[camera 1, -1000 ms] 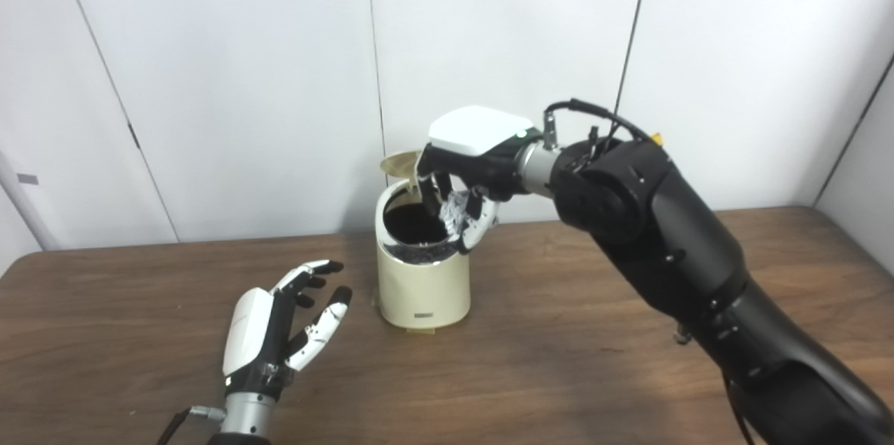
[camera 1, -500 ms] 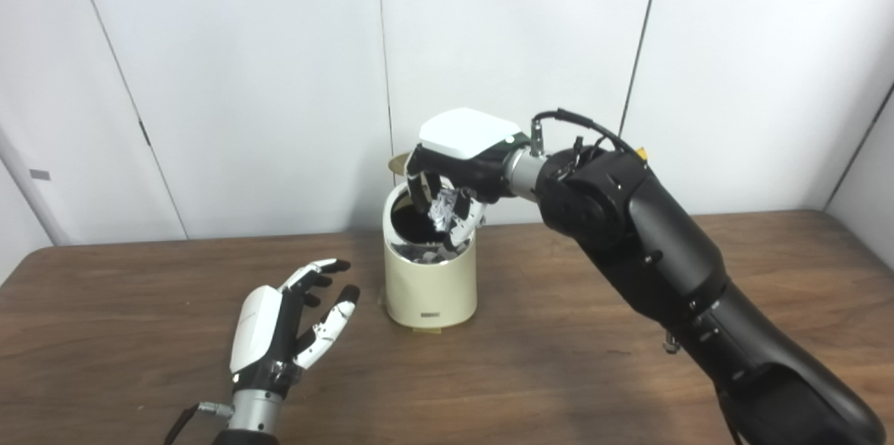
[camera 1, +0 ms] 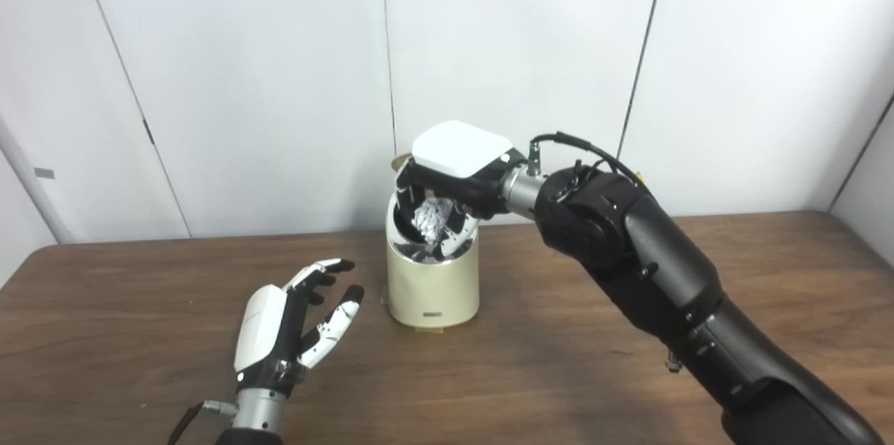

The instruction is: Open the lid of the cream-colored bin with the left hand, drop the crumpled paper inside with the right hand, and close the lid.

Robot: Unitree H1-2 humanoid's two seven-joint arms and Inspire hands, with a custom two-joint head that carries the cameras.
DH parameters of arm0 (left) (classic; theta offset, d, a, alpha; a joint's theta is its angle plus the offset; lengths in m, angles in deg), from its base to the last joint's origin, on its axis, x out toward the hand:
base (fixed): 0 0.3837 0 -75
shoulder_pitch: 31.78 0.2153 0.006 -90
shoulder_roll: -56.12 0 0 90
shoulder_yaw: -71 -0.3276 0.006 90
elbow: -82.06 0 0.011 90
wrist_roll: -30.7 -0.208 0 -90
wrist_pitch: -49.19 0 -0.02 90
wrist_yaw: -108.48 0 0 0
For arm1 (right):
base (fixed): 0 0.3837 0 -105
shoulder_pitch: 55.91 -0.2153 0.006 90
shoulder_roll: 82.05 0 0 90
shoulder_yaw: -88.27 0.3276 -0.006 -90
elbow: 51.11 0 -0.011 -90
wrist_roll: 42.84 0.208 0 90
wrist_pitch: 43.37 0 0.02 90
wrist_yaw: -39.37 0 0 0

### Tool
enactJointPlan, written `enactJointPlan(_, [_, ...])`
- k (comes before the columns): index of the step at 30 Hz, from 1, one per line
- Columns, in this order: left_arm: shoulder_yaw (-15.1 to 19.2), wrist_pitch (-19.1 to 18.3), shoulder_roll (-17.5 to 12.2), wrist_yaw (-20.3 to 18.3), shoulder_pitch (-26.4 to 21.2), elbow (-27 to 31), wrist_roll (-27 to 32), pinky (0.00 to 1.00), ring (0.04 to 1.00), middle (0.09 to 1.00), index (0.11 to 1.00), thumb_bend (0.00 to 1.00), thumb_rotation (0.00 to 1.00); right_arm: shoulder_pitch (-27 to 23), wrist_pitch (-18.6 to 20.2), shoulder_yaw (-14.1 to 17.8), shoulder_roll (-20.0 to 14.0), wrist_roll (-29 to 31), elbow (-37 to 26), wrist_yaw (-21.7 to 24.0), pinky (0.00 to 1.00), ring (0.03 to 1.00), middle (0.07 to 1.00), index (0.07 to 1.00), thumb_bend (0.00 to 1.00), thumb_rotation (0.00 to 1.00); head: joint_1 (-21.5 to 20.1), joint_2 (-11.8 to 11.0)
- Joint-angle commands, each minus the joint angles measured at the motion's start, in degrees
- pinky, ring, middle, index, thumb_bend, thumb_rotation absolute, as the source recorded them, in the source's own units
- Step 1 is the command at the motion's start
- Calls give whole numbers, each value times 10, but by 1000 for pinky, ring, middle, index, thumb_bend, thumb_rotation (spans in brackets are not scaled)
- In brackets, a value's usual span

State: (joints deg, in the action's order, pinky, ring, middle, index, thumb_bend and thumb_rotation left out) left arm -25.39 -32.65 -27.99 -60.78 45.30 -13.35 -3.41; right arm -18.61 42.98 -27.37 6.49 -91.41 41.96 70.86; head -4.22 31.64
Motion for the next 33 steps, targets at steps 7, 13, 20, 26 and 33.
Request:
enactJointPlan(7, [-1, 2, 1, 10, -17, 26, -8, 619, 735, 779, 773, 557, 900, -18, -67, 5, -6, 1, 23, -71, 336, 447, 562, 436, 511, 0, 0, 0])
enactJointPlan(13, [-1, 0, 1, 9, -16, 27, -7, 616, 733, 778, 770, 561, 899, -19, -106, 1, -9, -13, 48, -111, 310, 454, 565, 425, 491, 0, -1, 0])
enactJointPlan(20, [-1, 0, 1, 7, -14, 27, -4, 623, 740, 782, 774, 565, 896, -20, -117, -5, -14, -45, 55, -128, 313, 460, 574, 445, 491, 0, -1, -1])
enactJointPlan(26, [0, -1, 1, 7, -14, 28, -3, 616, 735, 782, 773, 569, 891, -25, -157, -13, -24, -71, 77, -171, 302, 445, 571, 439, 490, 0, -2, -1])
enactJointPlan(33, [-1, -1, 2, 6, -14, 28, -4, 618, 736, 782, 773, 579, 897, -29, -177, -15, -28, -93, 95, -214, 327, 446, 553, 434, 495, 0, -3, -1])
